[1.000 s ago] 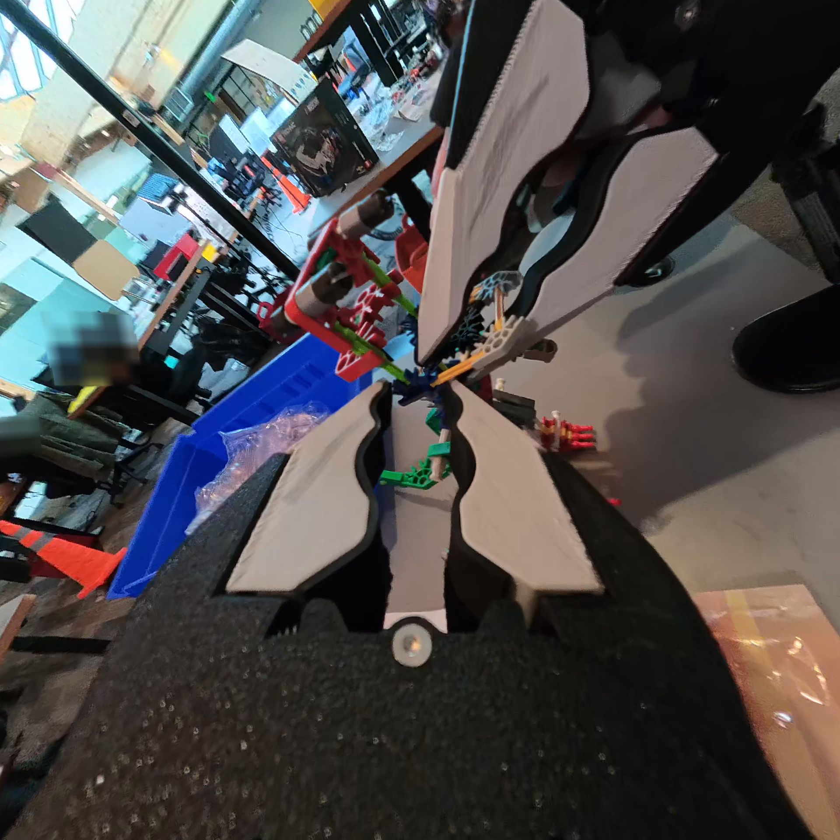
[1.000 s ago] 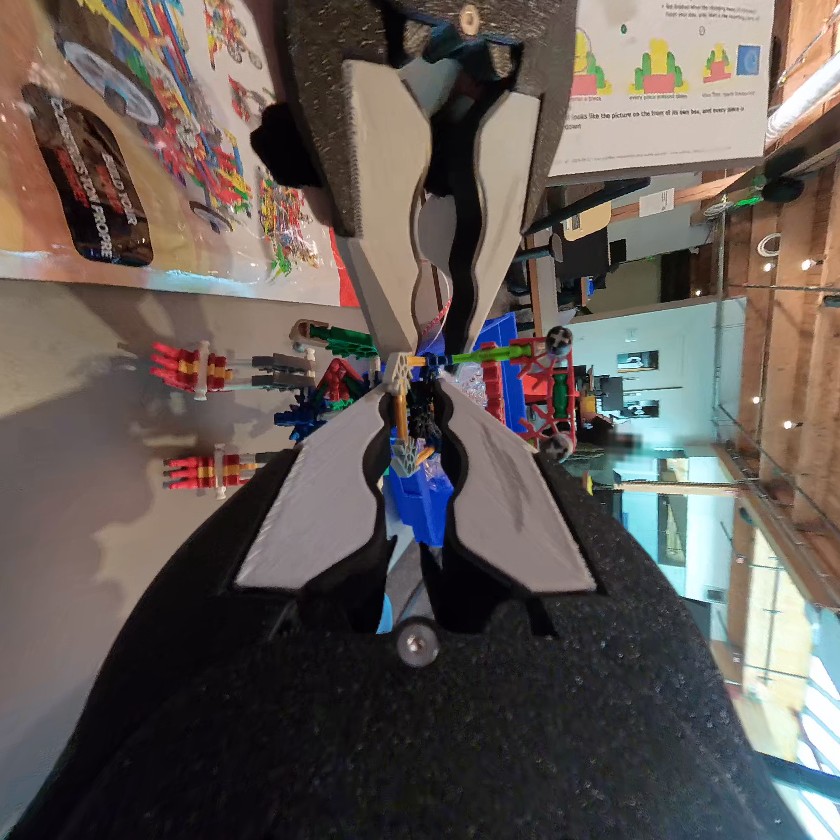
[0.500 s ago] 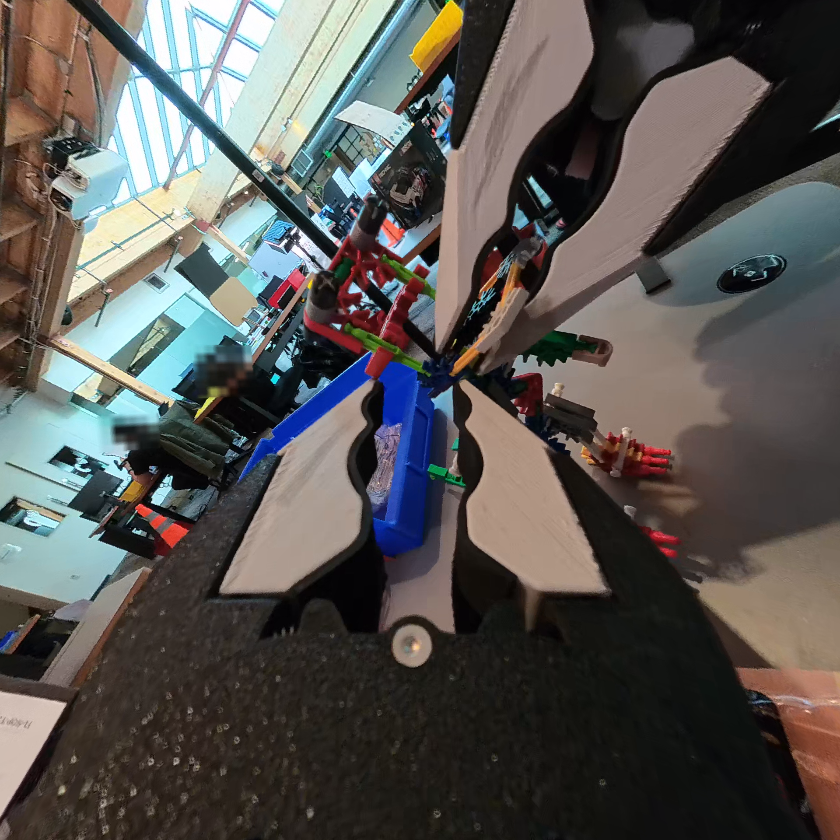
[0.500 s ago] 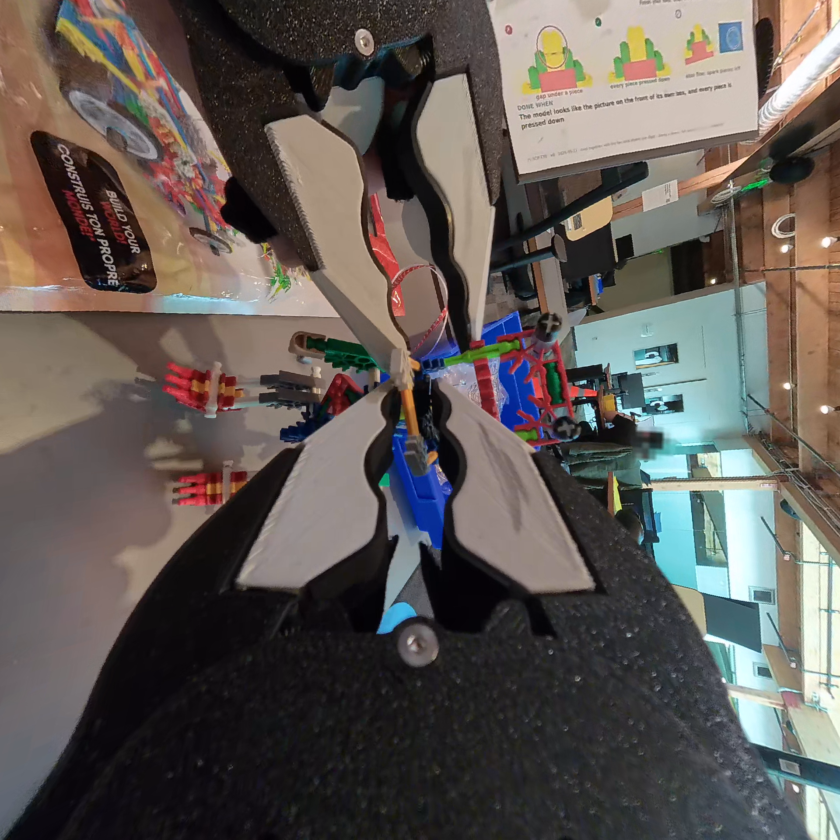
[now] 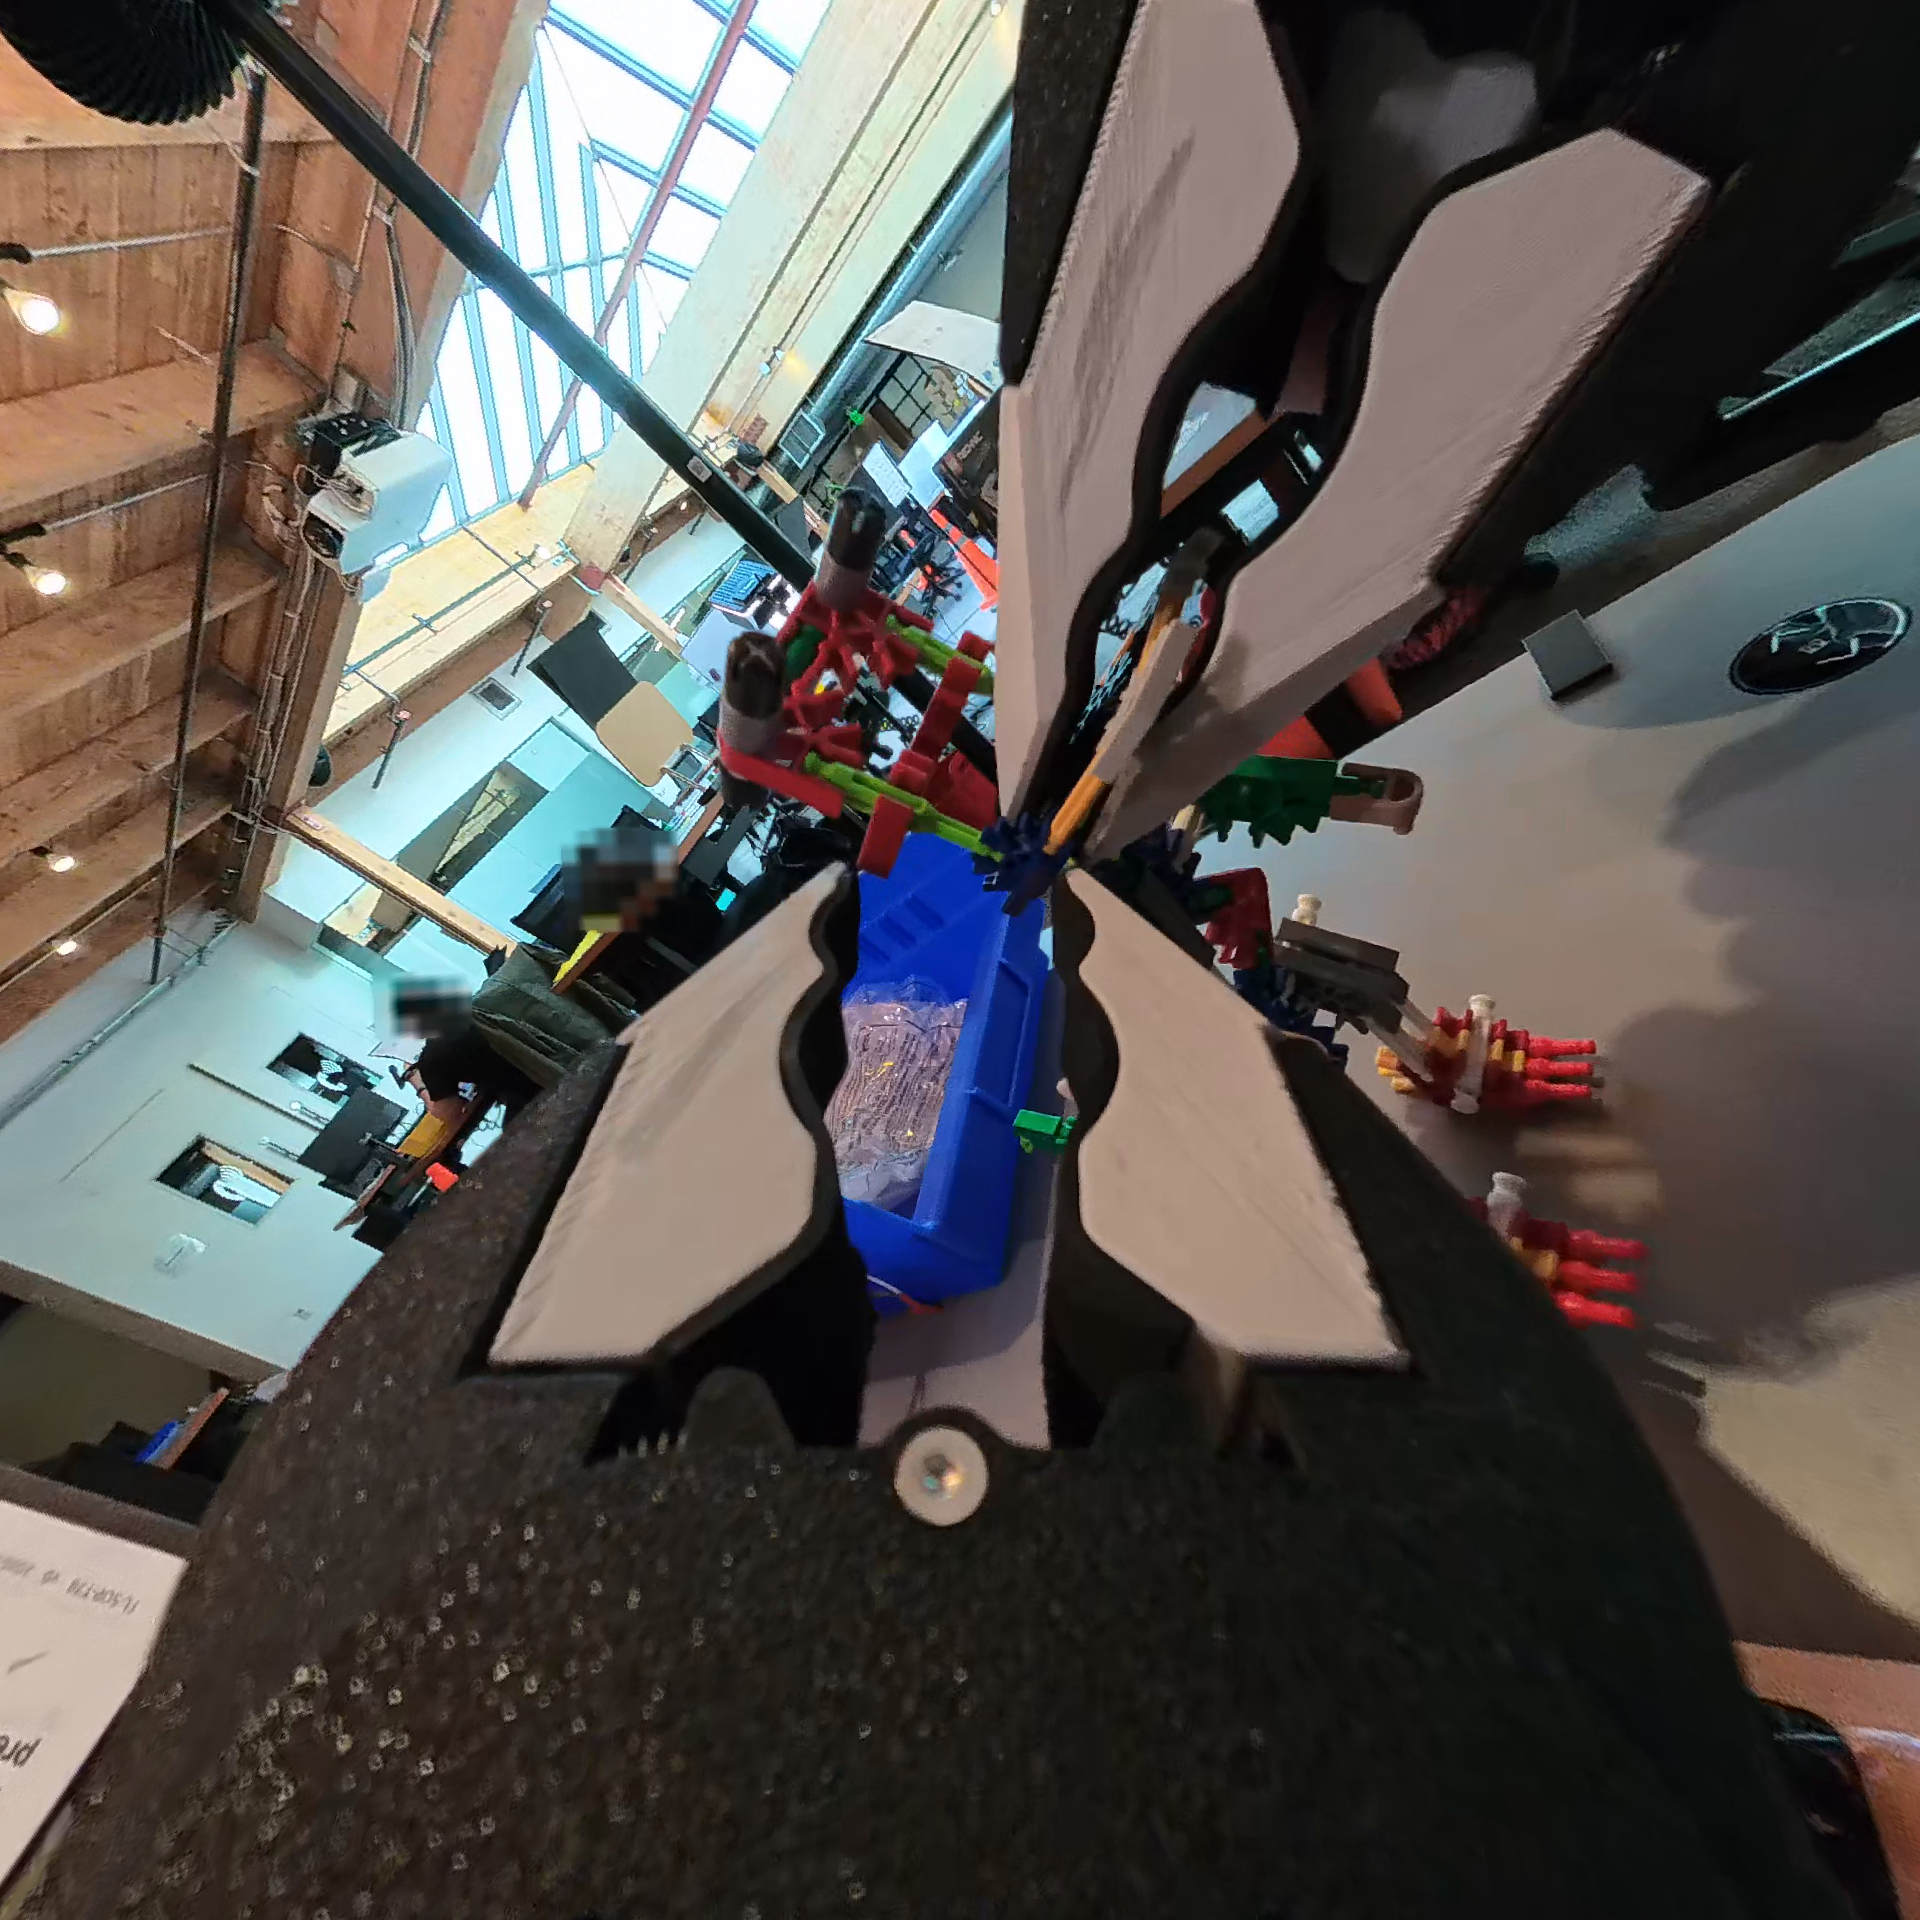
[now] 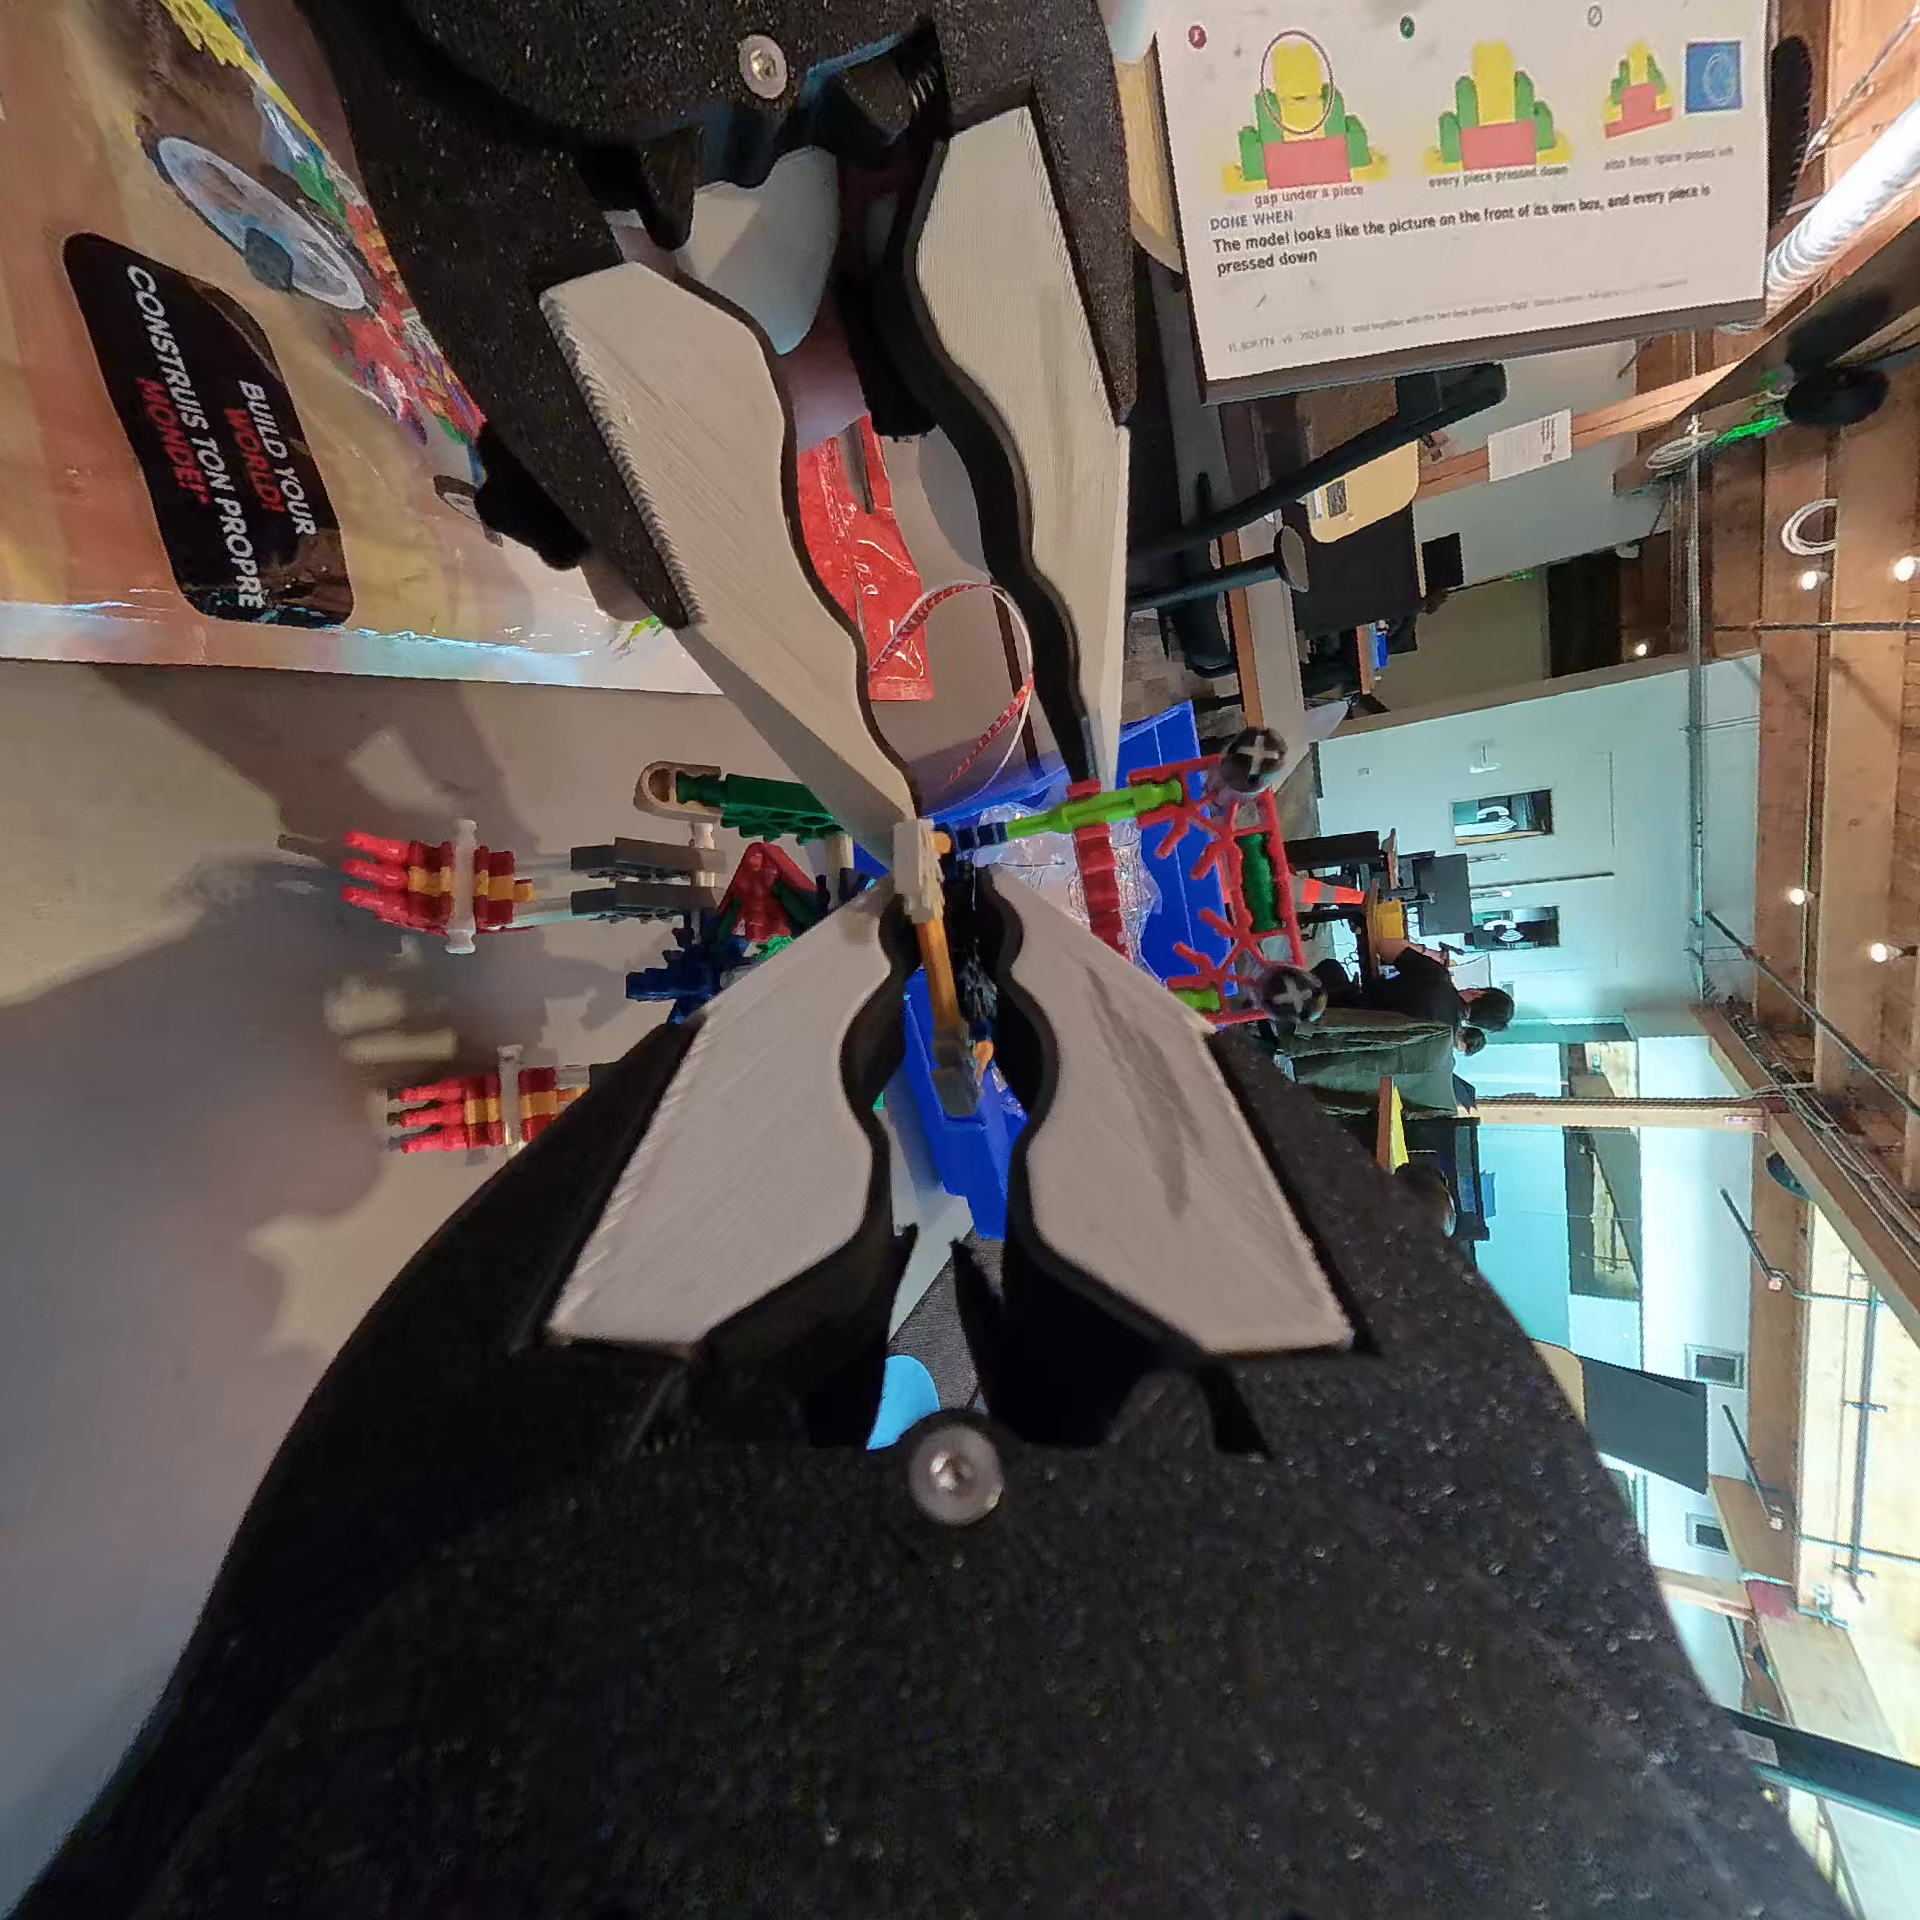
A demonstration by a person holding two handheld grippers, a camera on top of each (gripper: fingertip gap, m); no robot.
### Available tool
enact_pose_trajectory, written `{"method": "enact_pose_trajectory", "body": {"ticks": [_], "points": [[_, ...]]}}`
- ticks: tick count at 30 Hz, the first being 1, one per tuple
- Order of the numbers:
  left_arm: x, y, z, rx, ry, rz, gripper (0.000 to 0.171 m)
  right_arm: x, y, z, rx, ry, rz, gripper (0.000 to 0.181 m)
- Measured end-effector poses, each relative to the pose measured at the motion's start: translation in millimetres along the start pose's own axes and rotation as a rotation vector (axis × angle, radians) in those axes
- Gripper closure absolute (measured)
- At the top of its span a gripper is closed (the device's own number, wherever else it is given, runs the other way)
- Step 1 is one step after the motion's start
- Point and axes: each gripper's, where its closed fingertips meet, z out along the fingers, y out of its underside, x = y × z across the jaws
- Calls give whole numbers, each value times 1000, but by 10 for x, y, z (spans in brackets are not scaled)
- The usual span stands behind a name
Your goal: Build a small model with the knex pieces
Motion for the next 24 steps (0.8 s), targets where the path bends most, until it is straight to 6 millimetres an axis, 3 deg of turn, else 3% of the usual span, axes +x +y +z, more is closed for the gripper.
{"method": "enact_pose_trajectory", "body": {"ticks": [24], "points": [[62, -34, 20, 11, -27, 22, 152, 3, 15, -13, -34, -23, -47, 180]]}}
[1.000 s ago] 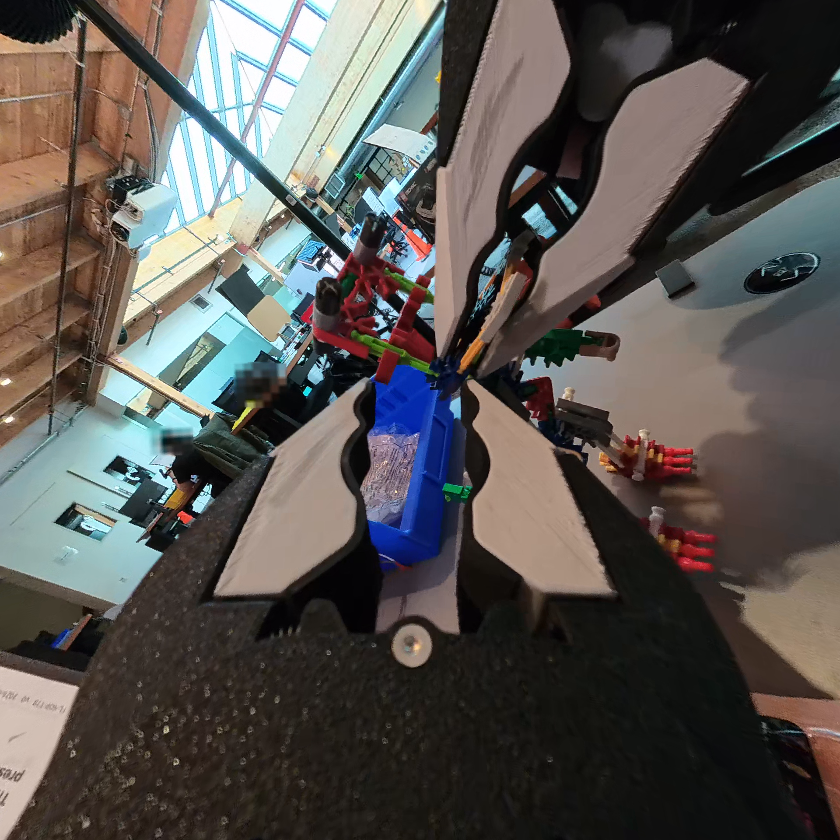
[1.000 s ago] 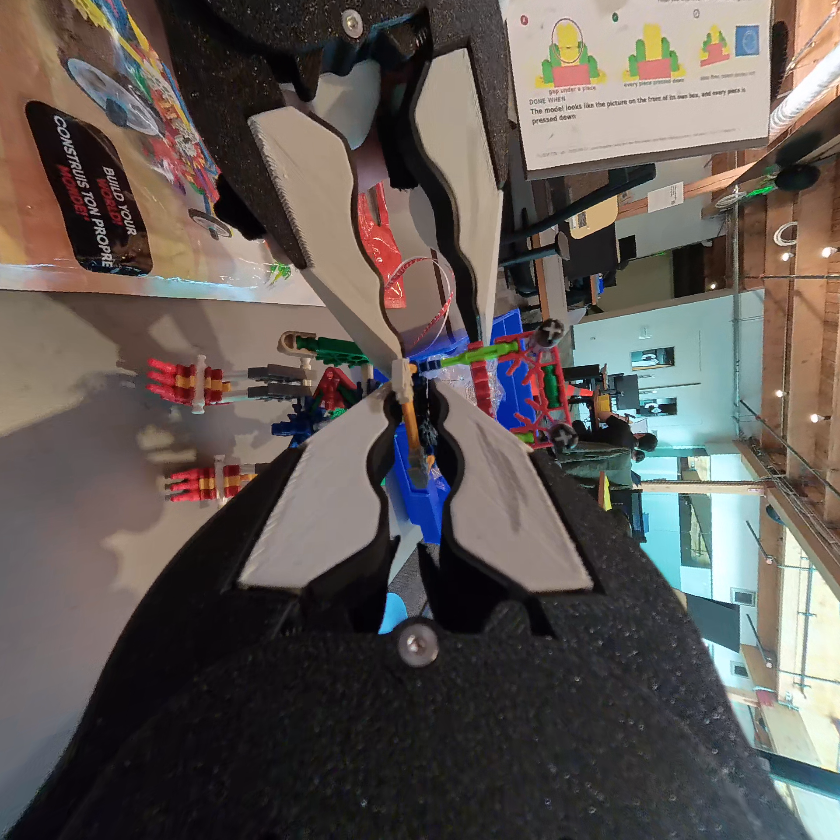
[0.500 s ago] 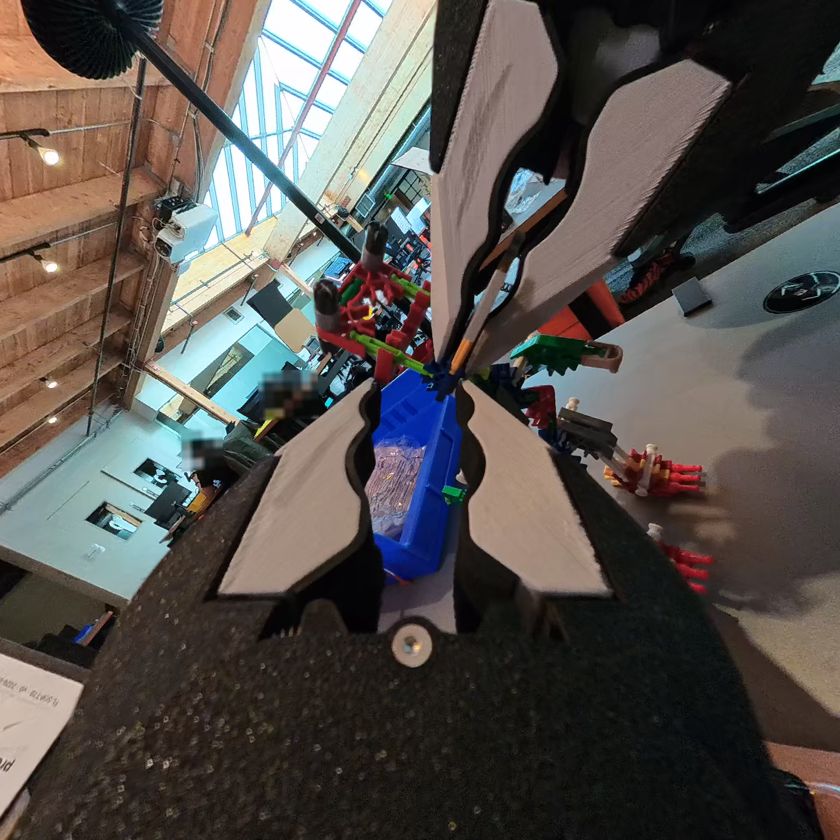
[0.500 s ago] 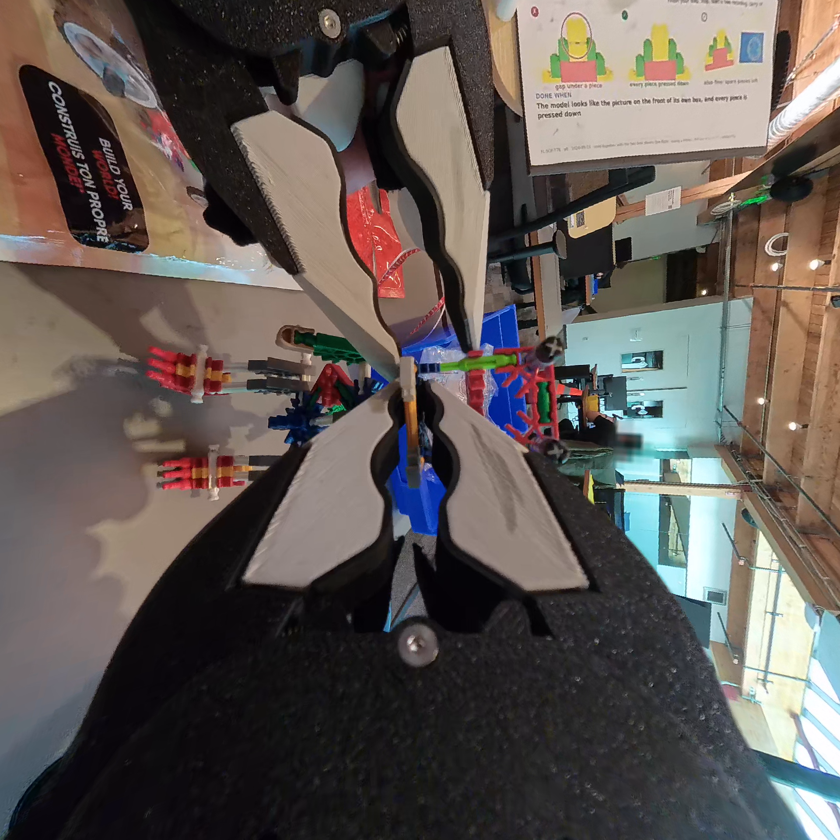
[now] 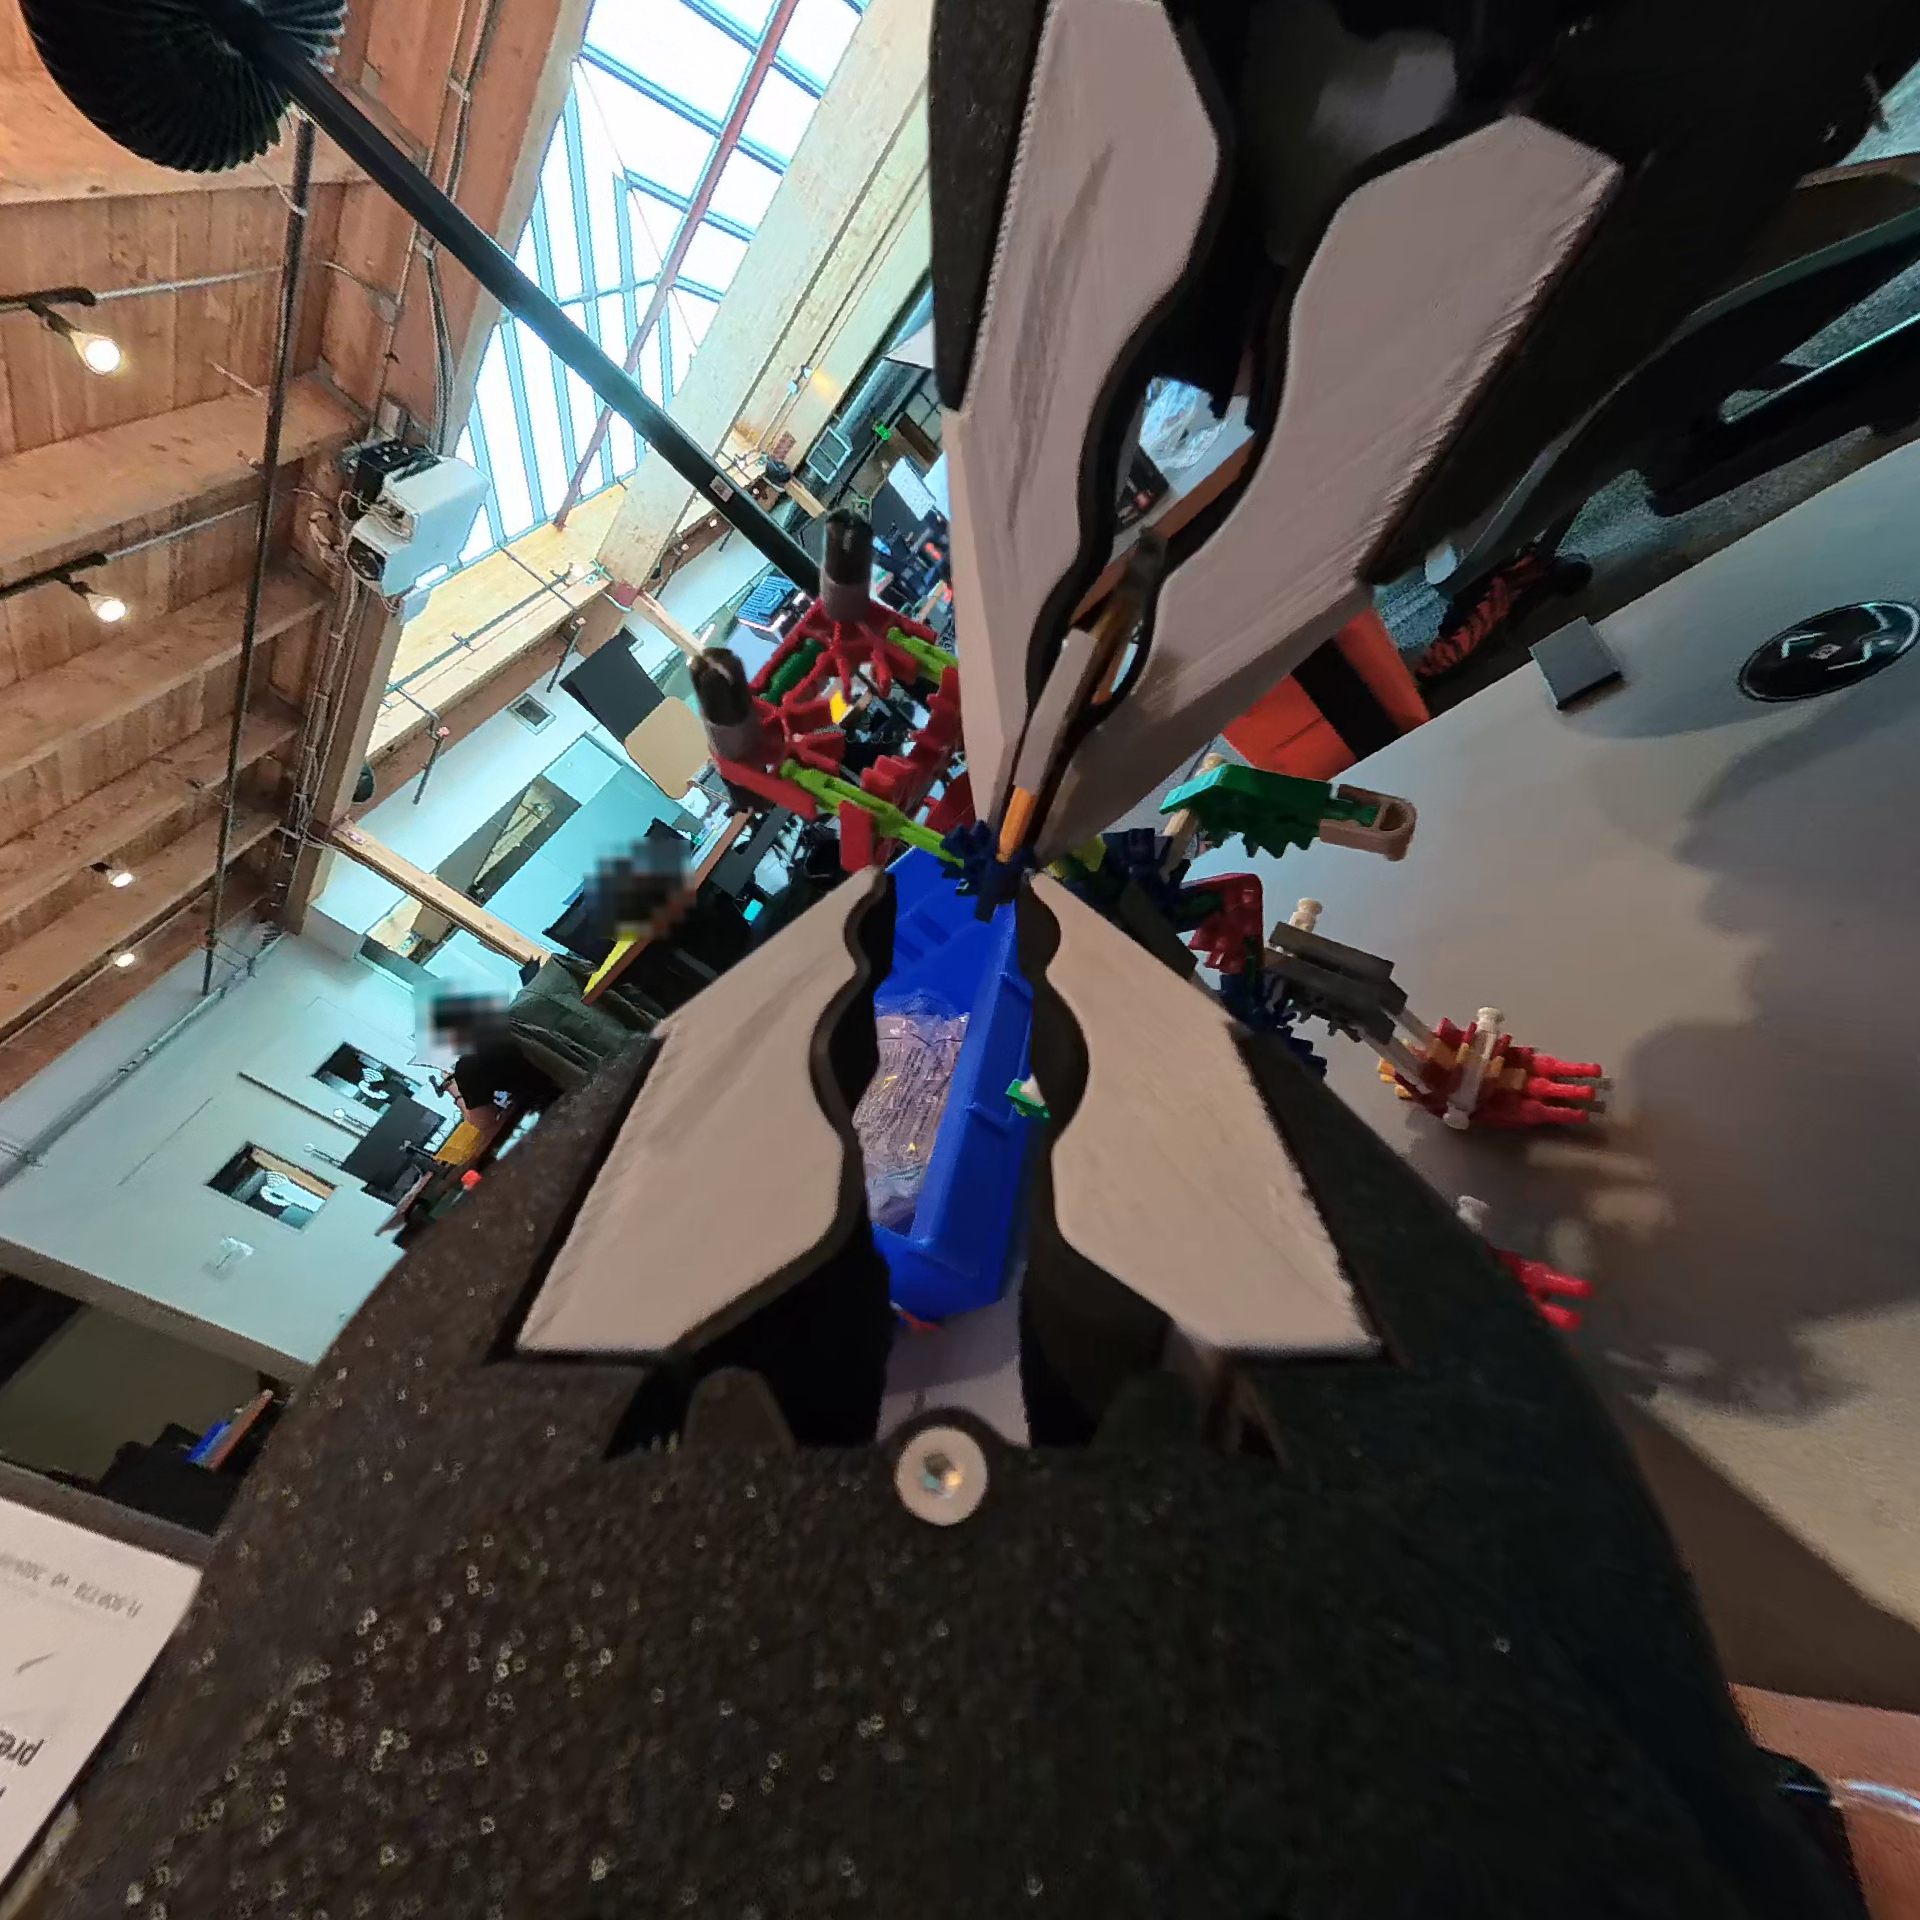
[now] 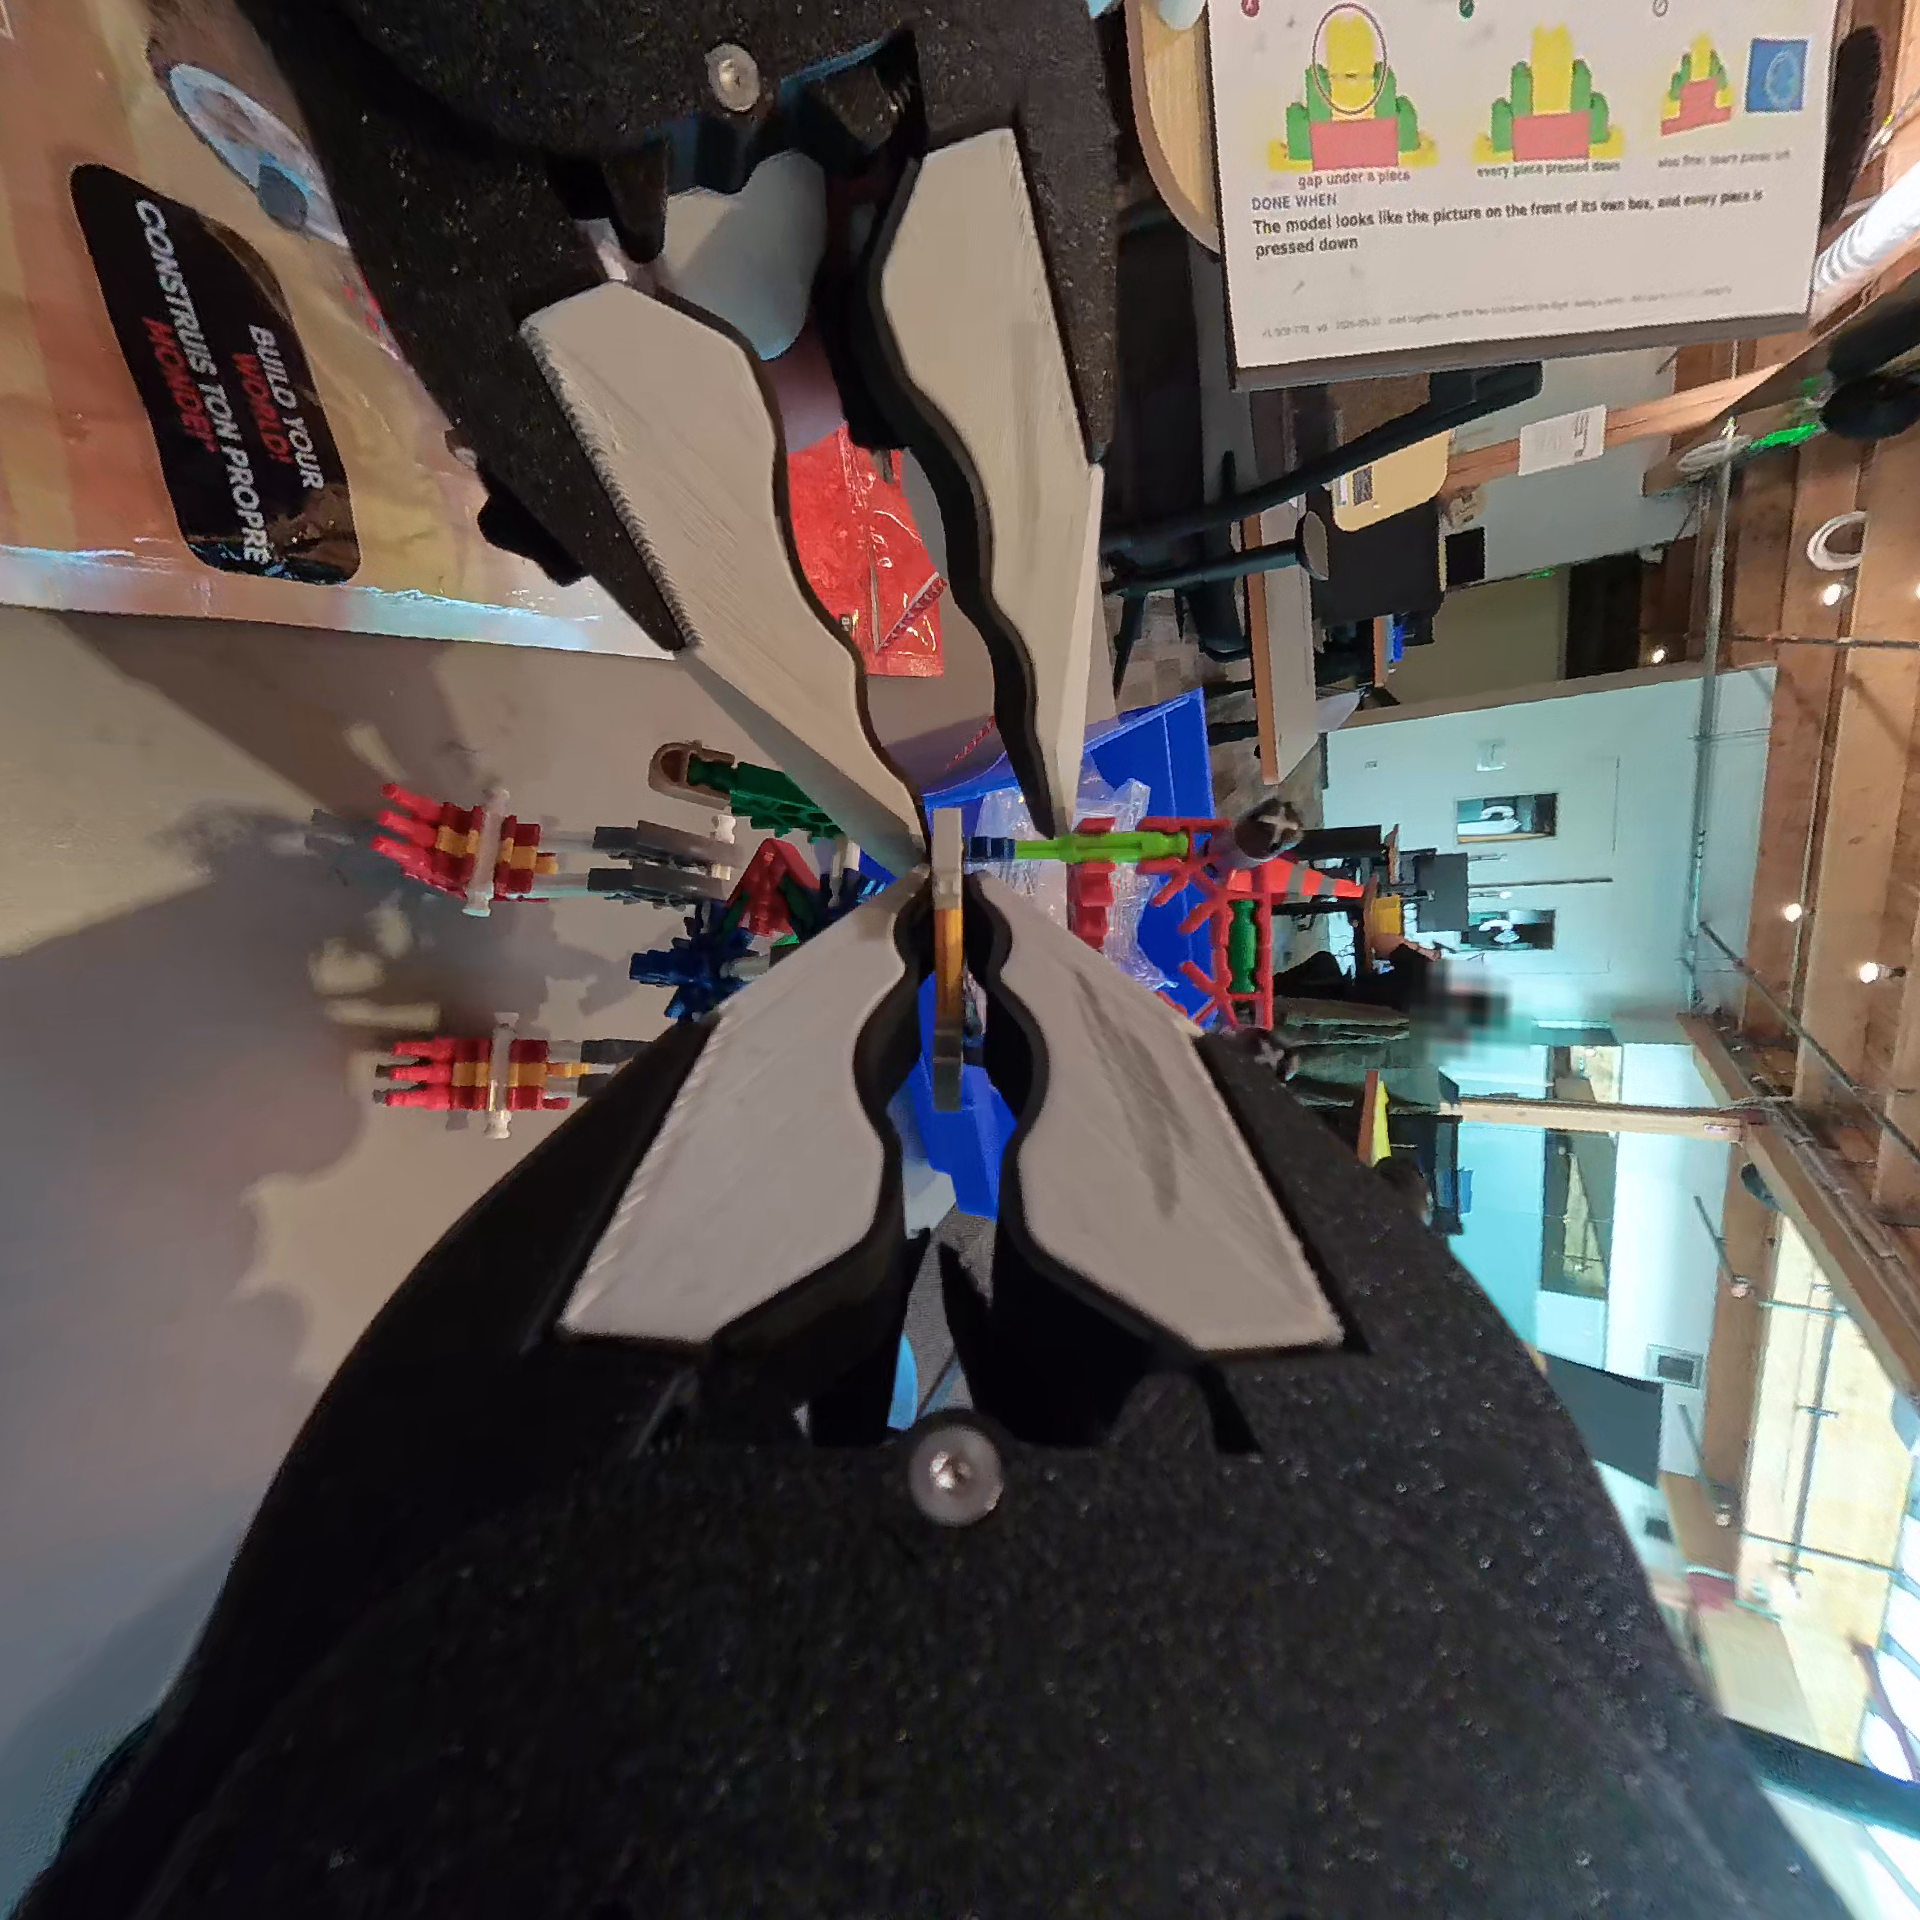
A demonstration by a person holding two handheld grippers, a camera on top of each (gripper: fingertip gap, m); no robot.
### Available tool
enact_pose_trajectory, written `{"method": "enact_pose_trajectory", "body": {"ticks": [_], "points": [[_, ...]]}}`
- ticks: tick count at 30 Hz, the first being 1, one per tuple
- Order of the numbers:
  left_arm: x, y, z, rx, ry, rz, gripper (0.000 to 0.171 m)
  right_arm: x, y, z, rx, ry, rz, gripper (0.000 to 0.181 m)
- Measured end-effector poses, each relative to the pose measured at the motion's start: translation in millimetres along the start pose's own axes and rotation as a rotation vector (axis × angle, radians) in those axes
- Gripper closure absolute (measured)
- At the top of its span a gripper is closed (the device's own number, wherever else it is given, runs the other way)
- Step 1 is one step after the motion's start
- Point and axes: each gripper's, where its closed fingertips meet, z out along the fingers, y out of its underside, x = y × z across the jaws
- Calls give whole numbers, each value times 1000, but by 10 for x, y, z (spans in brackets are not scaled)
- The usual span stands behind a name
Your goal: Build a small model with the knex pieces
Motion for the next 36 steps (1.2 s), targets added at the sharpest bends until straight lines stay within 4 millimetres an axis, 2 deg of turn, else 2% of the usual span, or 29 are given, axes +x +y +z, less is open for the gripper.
{"method": "enact_pose_trajectory", "body": {"ticks": [2, 4, 6, 9, 14, 19, 22, 36], "points": [[8, 13, 8, 3, 5, 3, 157, 15, -4, 5, -11, 24, 2, 178], [-21, 11, 13, 1, -12, 12, 160, 24, -43, -36, -11, 36, 6, 162], [-43, 1, 7, 4, -8, 3, 158, 96, -50, -107, -12, 66, 49, 155], [-51, 2, 5, 3, -11, 9, 157, 77, 72, -146, -59, 50, 70, 161], [-57, -9, -2, 4, -14, 8, 153, 19, 118, -109, -89, 53, 80, 166], [-9, -1, 6, 3, 1, 14, 159, 35, 176, -88, -117, 77, 117, 167], [7, -13, 13, 6, 3, 11, 159, 55, 177, -105, -110, 88, 130, 175], [48, 11, 17, -3, -9, 57, 161, -24, 174, -95, -82, 87, 158, 179]]}}
